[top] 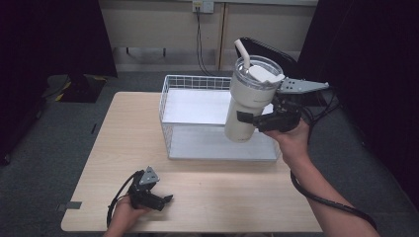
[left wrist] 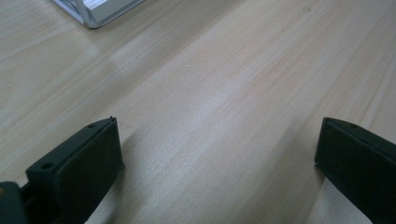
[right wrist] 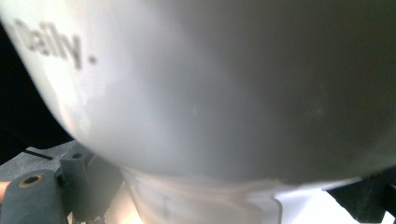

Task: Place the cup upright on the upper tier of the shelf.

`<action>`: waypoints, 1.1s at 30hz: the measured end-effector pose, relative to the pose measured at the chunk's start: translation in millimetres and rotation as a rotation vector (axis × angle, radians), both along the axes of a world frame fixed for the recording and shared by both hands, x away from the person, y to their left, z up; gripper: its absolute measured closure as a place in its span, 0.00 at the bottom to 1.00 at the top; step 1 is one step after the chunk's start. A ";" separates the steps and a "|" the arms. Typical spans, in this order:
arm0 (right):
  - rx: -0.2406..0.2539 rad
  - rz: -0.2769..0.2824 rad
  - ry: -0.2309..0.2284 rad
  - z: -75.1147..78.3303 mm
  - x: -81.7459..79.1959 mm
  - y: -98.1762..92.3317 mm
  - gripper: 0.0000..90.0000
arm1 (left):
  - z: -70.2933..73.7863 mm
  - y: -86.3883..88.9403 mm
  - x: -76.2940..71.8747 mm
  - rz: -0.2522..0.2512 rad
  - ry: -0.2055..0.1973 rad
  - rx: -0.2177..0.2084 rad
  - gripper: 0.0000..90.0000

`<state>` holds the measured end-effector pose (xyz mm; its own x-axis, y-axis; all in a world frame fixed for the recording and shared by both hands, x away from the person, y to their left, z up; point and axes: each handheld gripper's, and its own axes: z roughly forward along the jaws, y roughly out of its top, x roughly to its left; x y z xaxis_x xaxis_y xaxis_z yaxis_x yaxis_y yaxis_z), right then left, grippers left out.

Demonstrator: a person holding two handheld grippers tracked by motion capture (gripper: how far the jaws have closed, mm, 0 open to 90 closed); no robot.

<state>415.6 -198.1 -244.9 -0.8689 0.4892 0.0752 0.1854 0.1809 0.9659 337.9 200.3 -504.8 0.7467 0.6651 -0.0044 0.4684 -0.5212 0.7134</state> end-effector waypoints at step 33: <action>-0.010 -0.075 -0.024 24.1 31.5 8.4 0.11 | 0.2 0.1 0.0 -0.001 0.002 0.001 0.00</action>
